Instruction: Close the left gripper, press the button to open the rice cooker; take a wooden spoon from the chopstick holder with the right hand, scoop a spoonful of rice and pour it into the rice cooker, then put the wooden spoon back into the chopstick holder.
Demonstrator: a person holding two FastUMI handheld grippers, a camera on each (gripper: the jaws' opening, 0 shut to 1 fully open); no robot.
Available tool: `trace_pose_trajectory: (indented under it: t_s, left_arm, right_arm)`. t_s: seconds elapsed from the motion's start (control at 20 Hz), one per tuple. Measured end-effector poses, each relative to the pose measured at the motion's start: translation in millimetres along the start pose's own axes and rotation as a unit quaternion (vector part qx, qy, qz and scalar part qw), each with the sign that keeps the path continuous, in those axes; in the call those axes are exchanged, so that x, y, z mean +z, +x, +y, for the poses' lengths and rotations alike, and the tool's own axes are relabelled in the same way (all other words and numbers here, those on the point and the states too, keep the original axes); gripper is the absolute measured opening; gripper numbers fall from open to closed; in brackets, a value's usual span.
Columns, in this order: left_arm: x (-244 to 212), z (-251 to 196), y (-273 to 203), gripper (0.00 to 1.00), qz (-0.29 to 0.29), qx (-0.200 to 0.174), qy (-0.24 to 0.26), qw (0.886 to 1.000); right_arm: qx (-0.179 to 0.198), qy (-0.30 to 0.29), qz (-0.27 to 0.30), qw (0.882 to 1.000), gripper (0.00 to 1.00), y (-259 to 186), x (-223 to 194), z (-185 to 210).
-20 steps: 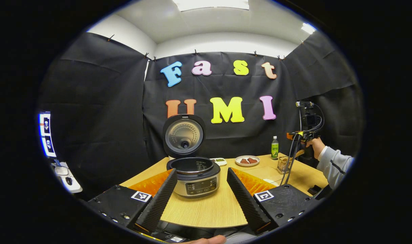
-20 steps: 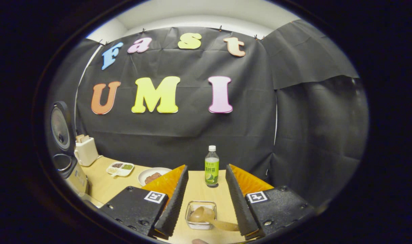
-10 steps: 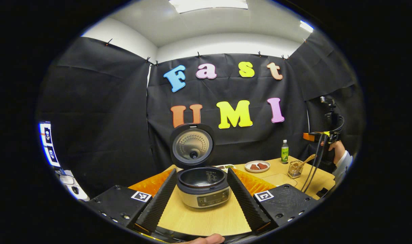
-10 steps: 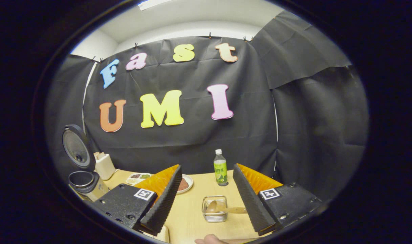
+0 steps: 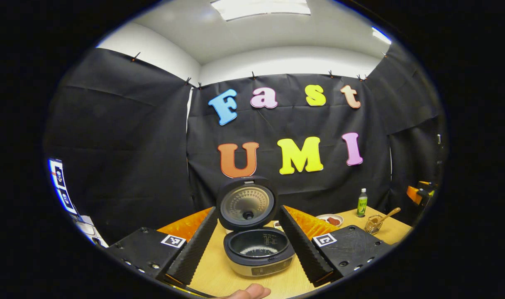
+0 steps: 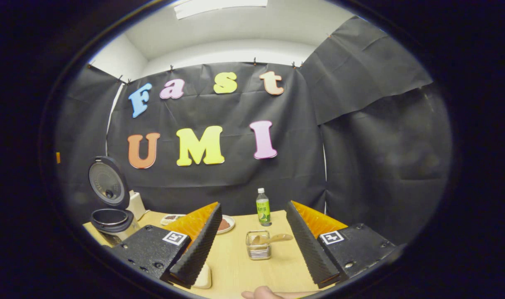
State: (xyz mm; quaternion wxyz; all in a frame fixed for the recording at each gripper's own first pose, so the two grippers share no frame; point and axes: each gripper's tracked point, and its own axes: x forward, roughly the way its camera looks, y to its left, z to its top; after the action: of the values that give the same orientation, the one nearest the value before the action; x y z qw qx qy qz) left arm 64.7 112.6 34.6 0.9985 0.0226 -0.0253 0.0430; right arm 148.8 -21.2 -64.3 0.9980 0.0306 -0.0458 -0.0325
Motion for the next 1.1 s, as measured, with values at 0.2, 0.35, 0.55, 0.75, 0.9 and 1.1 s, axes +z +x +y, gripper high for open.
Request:
trace_pose_trajectory:
  t_s: [0.2,0.35,0.55,0.75,0.9,1.1]
  left_arm:
    - [8.9,15.4,42.5,0.96,0.0,0.009,-0.037,0.999]
    - [11.5,30.1,82.4,0.96,-0.001,0.021,-0.048,0.999]
    - [20.1,36.1,134.6,0.94,-0.013,0.023,-0.05,0.998]
    - [29.8,24.1,179.7,0.94,-0.029,0.008,-0.043,0.999]
    - [27.2,17.6,212.5,0.94,-0.024,0.01,-0.038,0.999]
    - [10.2,5.1,257.3,0.94,0.003,0.008,-0.029,1.0]
  right_arm:
    - [0.015,0.014,0.011,1.0,1.0,-35.8,-5.3,6.9]
    - [0.023,0.001,0.026,0.999,1.0,-49.9,-13.4,14.2]
    - [0.039,-0.029,0.032,0.998,1.0,-55.7,-14.5,21.9]
    - [0.049,-0.026,0.031,0.998,1.0,-52.1,-12.5,19.5]
    - [0.039,-0.025,0.039,0.998,1.0,-45.2,-19.9,3.4]
    - [0.052,0.0,0.032,0.998,1.0,-38.2,-19.6,6.3]
